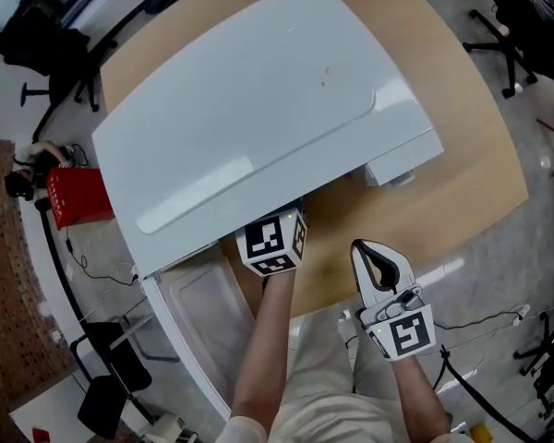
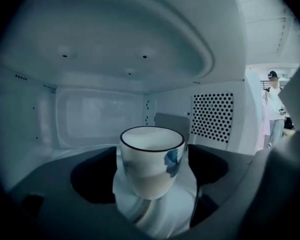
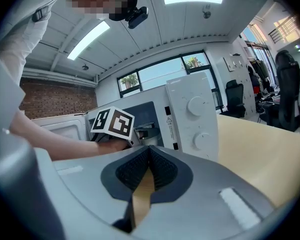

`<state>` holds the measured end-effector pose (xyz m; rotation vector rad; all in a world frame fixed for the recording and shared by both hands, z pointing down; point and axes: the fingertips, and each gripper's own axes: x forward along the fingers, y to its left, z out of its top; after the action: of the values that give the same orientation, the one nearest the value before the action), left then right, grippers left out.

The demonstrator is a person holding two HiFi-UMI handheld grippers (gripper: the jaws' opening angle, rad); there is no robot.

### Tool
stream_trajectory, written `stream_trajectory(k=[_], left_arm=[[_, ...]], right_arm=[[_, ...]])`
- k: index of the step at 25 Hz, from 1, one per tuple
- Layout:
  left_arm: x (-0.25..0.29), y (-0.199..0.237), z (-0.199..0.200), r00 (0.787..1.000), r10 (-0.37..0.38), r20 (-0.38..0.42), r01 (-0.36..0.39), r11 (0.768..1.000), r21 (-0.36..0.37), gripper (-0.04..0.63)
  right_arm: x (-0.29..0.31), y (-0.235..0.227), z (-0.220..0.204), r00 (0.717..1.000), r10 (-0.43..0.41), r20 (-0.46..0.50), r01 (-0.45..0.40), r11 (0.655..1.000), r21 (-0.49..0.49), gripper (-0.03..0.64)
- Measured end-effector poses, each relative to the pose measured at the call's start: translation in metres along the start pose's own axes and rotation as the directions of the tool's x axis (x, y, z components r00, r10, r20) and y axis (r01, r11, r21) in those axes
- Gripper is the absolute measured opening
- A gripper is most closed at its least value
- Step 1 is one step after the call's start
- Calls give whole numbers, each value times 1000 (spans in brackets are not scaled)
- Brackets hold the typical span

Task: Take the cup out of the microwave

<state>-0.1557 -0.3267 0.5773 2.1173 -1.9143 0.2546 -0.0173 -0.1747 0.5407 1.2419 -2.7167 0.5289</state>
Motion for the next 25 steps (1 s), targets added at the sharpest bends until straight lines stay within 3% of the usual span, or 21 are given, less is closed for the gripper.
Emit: stream_trajectory(k=[3, 5, 14, 17, 25], left_arm=[[9, 2, 2, 1000, 18, -9, -18, 1000, 19, 439], [14, 1, 7, 1000, 13, -6, -13, 999, 34, 391], [11, 4, 4, 1000, 8, -17, -8, 999, 41, 387], [0, 4, -3, 1000, 10, -26, -10, 1000, 22, 387], [-59, -19, 4, 999, 8, -31, -6, 999, 52, 387]], right_arm=[[2, -5, 0, 1000, -9, -5, 9, 1000, -3, 6], [2, -6, 1, 1000, -13, -13, 13, 1000, -10, 6], [-2, -8, 10, 999, -35, -10, 35, 999, -23, 5], [-5, -6, 17, 999, -32, 0, 32, 999, -33, 5], [-18, -6, 32, 1000, -29, 1, 29, 998, -50, 5]])
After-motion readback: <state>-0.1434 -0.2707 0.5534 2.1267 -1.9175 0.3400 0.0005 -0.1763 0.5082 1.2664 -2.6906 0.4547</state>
